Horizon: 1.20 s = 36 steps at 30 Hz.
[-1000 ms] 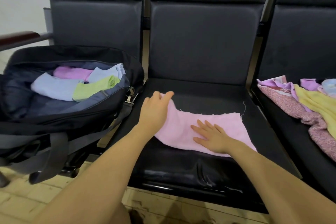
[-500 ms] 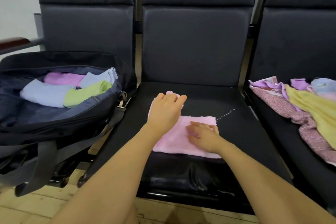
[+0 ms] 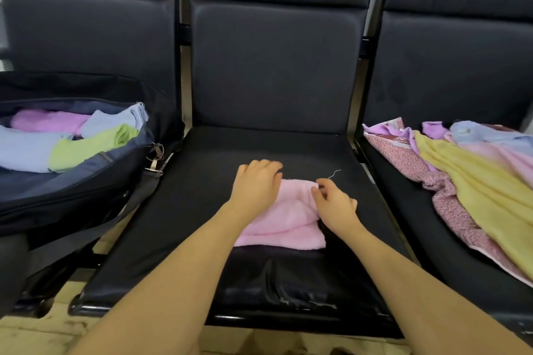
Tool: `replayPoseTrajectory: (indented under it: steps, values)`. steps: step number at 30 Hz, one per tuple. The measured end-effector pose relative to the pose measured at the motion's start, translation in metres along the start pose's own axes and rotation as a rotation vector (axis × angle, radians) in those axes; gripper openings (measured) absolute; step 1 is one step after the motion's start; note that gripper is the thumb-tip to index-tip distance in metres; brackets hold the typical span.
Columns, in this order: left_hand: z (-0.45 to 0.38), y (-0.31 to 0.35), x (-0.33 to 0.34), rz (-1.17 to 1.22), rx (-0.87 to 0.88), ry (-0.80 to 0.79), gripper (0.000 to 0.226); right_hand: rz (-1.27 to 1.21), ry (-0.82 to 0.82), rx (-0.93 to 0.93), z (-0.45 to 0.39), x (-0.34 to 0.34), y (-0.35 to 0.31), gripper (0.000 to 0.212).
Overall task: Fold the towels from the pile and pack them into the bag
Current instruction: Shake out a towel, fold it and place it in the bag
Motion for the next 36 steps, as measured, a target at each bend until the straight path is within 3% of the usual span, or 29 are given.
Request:
replayPoseTrajectory:
  steps: [3, 9, 14, 17, 19, 21, 23, 25, 29, 32, 36]
  values:
    - [0.011, -0.028, 0.013, -0.102, -0.04, -0.193, 0.04, 0.062, 0.023, 0.012, -0.006, 0.009, -0.002, 0.039]
    - [0.02, -0.046, 0.026, -0.116, -0.059, -0.323, 0.046, 0.3, 0.016, 0.022, -0.024, 0.025, -0.001, 0.06]
    - [0.009, -0.053, 0.028, -0.047, -0.1, -0.277, 0.048, 0.276, 0.074, -0.018, -0.028, 0.026, -0.005, 0.028]
    - [0.008, -0.053, 0.03, -0.014, -0.107, -0.261, 0.048, 0.064, 0.113, -0.135, -0.027, 0.024, -0.01, 0.004]
    - [0.008, -0.049, 0.028, -0.036, -0.074, -0.2, 0.044, -0.109, 0.077, -0.148, -0.027, 0.024, -0.015, 0.009]
    - [0.01, -0.046, 0.023, -0.061, -0.031, -0.166, 0.037, 0.014, 0.094, -0.169, -0.031, 0.026, -0.018, 0.014]
    - [0.015, -0.043, 0.019, -0.1, 0.039, -0.212, 0.032, 0.119, 0.137, -0.155, -0.033, 0.027, -0.019, 0.04]
    - [0.022, -0.041, 0.016, -0.14, 0.104, -0.3, 0.035, 0.077, 0.155, -0.221, -0.03, 0.025, -0.028, 0.047]
    - [0.045, -0.052, 0.027, -0.109, -0.032, -0.594, 0.052, 0.196, -0.064, -0.54, -0.013, 0.043, -0.044, 0.031]
    - [0.049, -0.061, 0.038, -0.137, -0.114, -0.654, 0.056, 0.39, -0.291, -0.483, -0.007, 0.06, -0.037, 0.045]
    - [0.04, -0.067, 0.045, -0.185, -0.154, -0.594, 0.057, 0.502, -0.482, -0.397, -0.007, 0.063, -0.022, 0.051]
Point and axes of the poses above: each hand's wrist, its own z-axis away from the middle knuckle, its own x-axis out of the palm, y = z × x, the point moved 4 cm from there along -z, towards the middle knuckle, and after that the axes turned 5 degrees about y, right-handed, at the moved point
